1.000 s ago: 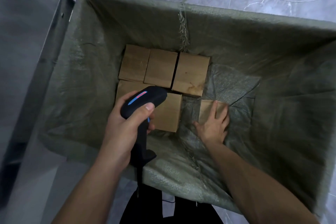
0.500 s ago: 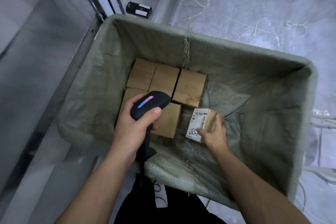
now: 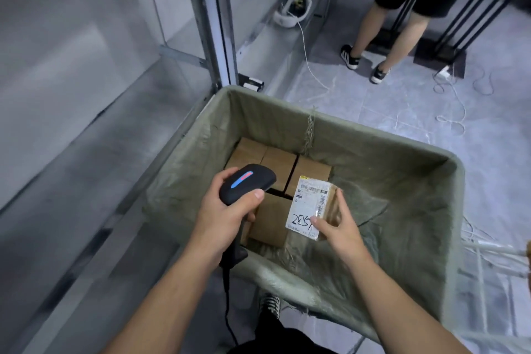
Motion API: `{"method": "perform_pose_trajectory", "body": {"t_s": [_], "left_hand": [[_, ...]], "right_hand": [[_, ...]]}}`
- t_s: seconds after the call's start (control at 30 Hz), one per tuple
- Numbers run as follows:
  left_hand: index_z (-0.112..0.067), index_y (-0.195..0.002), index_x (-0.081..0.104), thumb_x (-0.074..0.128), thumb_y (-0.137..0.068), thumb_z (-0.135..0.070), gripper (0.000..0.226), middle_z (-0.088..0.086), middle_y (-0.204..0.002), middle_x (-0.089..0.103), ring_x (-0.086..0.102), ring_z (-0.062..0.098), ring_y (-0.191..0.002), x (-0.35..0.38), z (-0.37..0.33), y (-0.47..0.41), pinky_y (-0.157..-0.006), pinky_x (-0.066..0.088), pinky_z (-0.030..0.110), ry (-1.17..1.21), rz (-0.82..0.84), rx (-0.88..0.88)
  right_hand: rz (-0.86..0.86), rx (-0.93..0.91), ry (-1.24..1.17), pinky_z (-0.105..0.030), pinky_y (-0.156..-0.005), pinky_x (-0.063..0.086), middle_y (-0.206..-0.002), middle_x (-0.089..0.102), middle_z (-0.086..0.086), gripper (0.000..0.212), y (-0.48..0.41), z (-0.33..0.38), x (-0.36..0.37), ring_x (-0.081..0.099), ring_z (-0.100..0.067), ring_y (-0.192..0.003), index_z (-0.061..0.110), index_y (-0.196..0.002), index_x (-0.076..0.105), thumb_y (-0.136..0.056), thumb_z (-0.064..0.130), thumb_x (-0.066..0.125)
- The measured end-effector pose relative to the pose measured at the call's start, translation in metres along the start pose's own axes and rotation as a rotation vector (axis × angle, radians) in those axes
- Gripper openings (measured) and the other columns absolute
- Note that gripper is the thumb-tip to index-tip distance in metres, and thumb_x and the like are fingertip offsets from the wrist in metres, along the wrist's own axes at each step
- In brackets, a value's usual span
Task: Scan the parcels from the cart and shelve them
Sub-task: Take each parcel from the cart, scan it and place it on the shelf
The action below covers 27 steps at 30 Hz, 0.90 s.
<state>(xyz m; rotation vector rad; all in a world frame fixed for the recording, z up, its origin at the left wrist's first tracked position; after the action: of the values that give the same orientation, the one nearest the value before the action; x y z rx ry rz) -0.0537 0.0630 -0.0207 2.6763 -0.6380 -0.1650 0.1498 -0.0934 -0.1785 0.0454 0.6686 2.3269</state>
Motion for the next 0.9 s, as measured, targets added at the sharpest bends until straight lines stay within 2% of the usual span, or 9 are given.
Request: {"method": "perform_pose_trajectory", "body": {"t_s": [0.07,0.13,0.23,0.3,0.4,0.53,0.7,0.9], "left_hand": [[-0.027,-0.123,0.059,0.083,-0.082,-0.010,0.050,-0.001,-0.096,0.072,0.061,0.017,-0.060,-0.011,-0.003,0.010,-0.060,0.054,0.024,0.001,0.013,0.028],[-0.025,-0.123,0.060,0.083,-0.081,-0.008,0.051,-0.001,-0.096,0.072,0.061,0.014,-0.060,-0.024,-0.008,0.022,-0.058,0.053,0.022,-0.002,0.028,0.058],[-0.030,-0.119,0.061,0.084,-0.067,-0.025,0.057,-0.002,-0.098,0.073,0.062,0.015,-0.063,-0.046,-0.013,0.040,-0.060,0.054,0.026,0.000,0.034,0.104],[-0.031,-0.117,0.061,0.080,-0.064,-0.029,0.057,-0.002,-0.099,0.072,0.064,0.014,-0.067,-0.062,-0.016,0.053,-0.061,0.055,0.028,0.015,0.019,0.138],[-0.031,-0.114,0.061,0.079,-0.064,-0.029,0.053,0.000,-0.093,0.071,0.062,0.012,-0.063,-0.081,-0.019,0.074,-0.057,0.053,0.025,0.054,-0.009,0.175],[-0.032,-0.112,0.062,0.078,-0.066,-0.030,0.048,0.001,-0.087,0.072,0.061,0.018,-0.059,-0.104,-0.020,0.104,-0.060,0.053,0.029,0.089,-0.044,0.199],[-0.034,-0.111,0.065,0.079,-0.067,-0.031,0.046,-0.001,-0.081,0.072,0.061,0.022,-0.062,-0.127,-0.013,0.138,-0.069,0.054,0.040,0.137,-0.066,0.209],[-0.040,-0.104,0.068,0.082,-0.058,-0.040,0.048,0.004,-0.086,0.071,0.062,0.025,-0.065,-0.138,-0.006,0.167,-0.073,0.055,0.043,0.182,-0.074,0.212]], "right_hand": [[0.061,-0.060,-0.020,-0.047,-0.115,0.040,-0.151,0.050,0.010,0.110,0.005,0.018,0.011,0.049,-0.012,-0.137,0.050,-0.153,0.024,-0.069,0.032,0.092],[0.124,-0.130,-0.009,-0.047,-0.115,0.041,-0.151,0.050,0.009,0.116,0.011,0.036,0.022,0.048,-0.011,-0.138,0.048,-0.153,0.026,-0.060,0.041,0.094],[0.201,-0.214,0.014,-0.039,-0.105,0.051,-0.154,0.046,0.010,0.109,0.023,0.061,0.040,0.051,-0.007,-0.135,0.049,-0.153,0.029,-0.066,0.030,0.093],[0.218,-0.278,0.015,-0.034,-0.106,0.049,-0.156,0.042,0.010,0.102,0.035,0.077,0.053,0.048,-0.003,-0.135,0.061,-0.145,0.031,-0.070,0.028,0.091],[0.180,-0.387,0.053,-0.046,-0.120,0.033,-0.156,0.042,0.010,0.101,0.053,0.094,0.075,0.039,-0.006,-0.143,0.077,-0.133,0.027,-0.060,0.054,0.092],[0.148,-0.492,0.112,-0.051,-0.119,0.033,-0.156,0.041,0.009,0.103,0.074,0.104,0.101,0.038,-0.010,-0.144,0.074,-0.139,0.022,-0.059,0.065,0.087],[0.144,-0.575,0.126,-0.051,-0.119,0.033,-0.157,0.038,0.008,0.100,0.104,0.112,0.121,0.038,-0.013,-0.144,0.078,-0.136,0.021,-0.061,0.059,0.085],[0.136,-0.603,0.142,-0.050,-0.118,0.036,-0.156,0.038,0.008,0.098,0.133,0.111,0.125,0.039,-0.012,-0.143,0.082,-0.130,0.019,-0.063,0.052,0.084]]}}
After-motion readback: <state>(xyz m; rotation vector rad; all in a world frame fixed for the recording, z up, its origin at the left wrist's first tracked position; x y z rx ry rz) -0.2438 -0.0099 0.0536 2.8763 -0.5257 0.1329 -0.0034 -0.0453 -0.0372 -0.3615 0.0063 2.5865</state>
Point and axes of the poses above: each hand's wrist, its own y-axis away from the middle knuckle, its own x-axis out of the palm, z = x × y, the point moved 3 cm from there along -y, towards the middle knuckle
